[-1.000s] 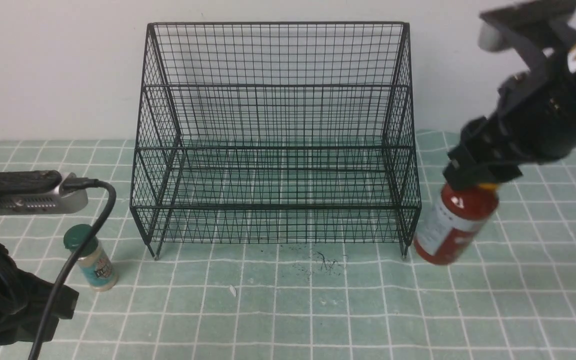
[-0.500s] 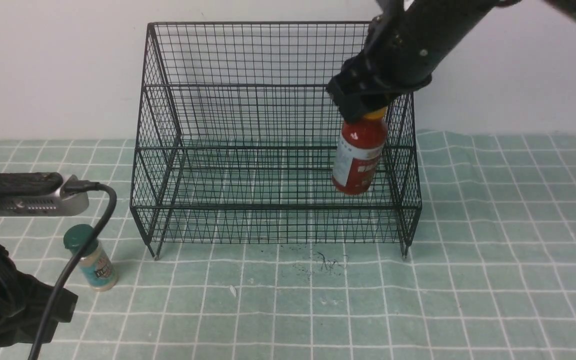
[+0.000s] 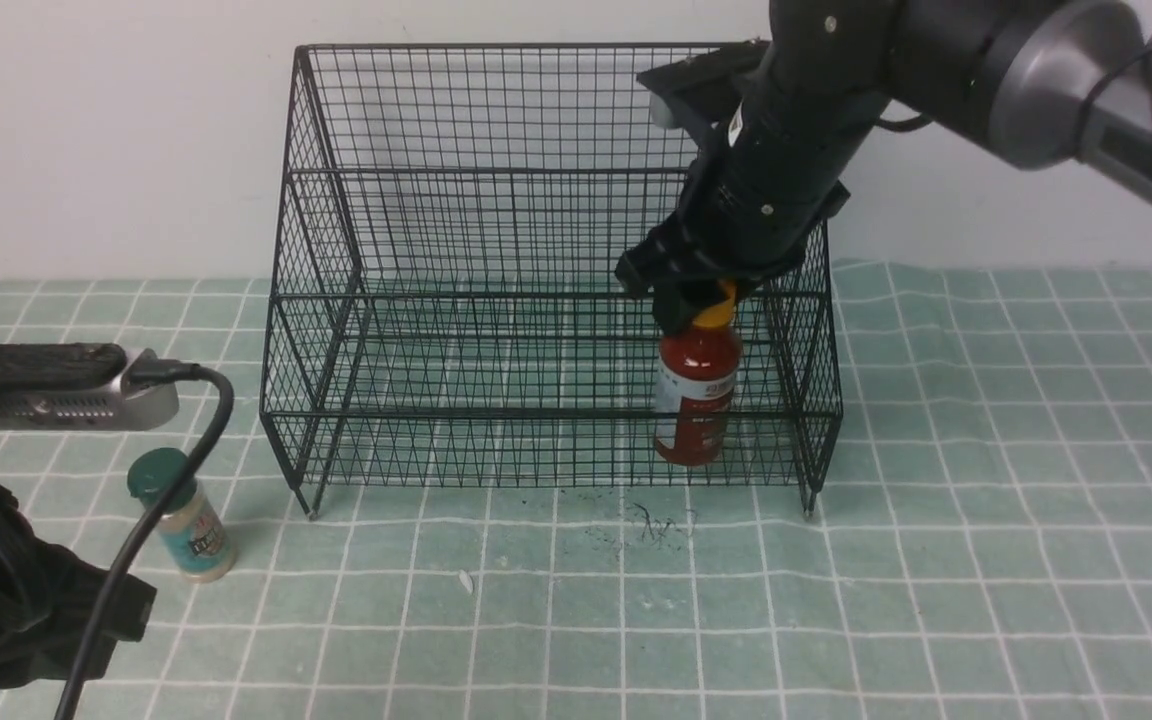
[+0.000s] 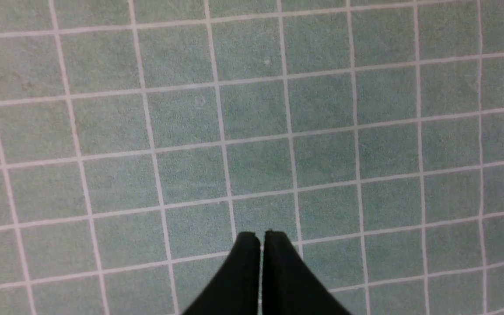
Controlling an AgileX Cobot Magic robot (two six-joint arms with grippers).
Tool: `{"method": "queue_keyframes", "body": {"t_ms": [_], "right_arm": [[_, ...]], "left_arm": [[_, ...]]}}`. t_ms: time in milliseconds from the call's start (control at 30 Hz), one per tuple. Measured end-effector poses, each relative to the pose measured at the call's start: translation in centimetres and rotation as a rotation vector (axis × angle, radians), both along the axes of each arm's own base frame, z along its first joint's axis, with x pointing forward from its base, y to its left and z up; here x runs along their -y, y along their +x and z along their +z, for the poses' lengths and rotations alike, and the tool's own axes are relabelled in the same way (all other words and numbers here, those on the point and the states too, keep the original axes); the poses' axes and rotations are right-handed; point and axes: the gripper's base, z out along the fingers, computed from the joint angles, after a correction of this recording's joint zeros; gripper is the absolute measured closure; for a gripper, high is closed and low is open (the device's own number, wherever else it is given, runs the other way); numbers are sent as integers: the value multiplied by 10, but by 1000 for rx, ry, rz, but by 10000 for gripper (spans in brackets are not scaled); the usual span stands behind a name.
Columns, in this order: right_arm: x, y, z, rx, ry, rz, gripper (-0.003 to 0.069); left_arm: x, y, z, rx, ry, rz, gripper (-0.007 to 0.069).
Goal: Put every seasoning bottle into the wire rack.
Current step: Use the right arm to put the condiment bottle back on the shelf, then use the left arm to grab the condiment bottle closest to it
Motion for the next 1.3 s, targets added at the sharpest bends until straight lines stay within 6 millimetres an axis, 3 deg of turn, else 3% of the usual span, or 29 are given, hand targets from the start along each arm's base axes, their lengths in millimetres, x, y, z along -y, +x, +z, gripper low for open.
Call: {"method": "queue_keyframes", "body": {"t_ms": [167, 200, 300, 467, 533, 567, 633, 667, 700, 733, 767, 833, 900, 933, 1000, 1067, 1167, 1300], "right_arm": [[2, -3, 12, 26, 19, -28, 127], [3, -4, 15, 31, 22, -28, 122], [14, -23, 60, 115, 79, -43, 83], [52, -90, 162, 335, 211, -60, 168], [62, -108, 177, 372, 229, -61, 214], [81, -140, 198, 433, 251, -64, 288], [102, -176, 211, 478, 266, -67, 398], [111, -190, 213, 491, 270, -68, 457], [115, -198, 216, 505, 278, -68, 469], [132, -228, 213, 516, 282, -69, 572], [137, -236, 214, 529, 290, -69, 590], [156, -270, 204, 541, 298, -70, 648], [172, -300, 191, 557, 312, -69, 667], [171, -299, 189, 550, 308, -69, 668], [186, -326, 176, 590, 345, -69, 673], [194, -341, 171, 625, 370, -68, 673], [206, -363, 168, 685, 407, -68, 673], [216, -381, 171, 750, 455, -75, 673]], "left_arm": [[-4, 9, 10, 79, 20, 32, 631], [-4, 10, 12, 85, 19, 38, 631], [-15, 23, 25, 116, 20, 105, 631], [-38, 57, 40, 136, 33, 198, 631], [-41, 65, 40, 137, 42, 195, 631], [-43, 77, 36, 124, 57, 161, 628], [-43, 88, 30, 112, 67, 119, 608], [-44, 94, 25, 109, 72, 98, 587], [-44, 95, 24, 108, 74, 95, 582], [-45, 106, 14, 103, 85, 64, 515], [-45, 107, 12, 102, 86, 62, 507], [-47, 119, -2, 85, 94, 41, 398], [-48, 130, -17, 58, 91, 37, 272], [-48, 130, -17, 58, 90, 37, 272], [-49, 142, -36, 30, 81, 29, 134], [-49, 148, -48, 11, 82, 17, 64], [-50, 157, -65, -11, 84, 3, 11], [-49, 164, -81, -28, 69, 0, 37]]}}
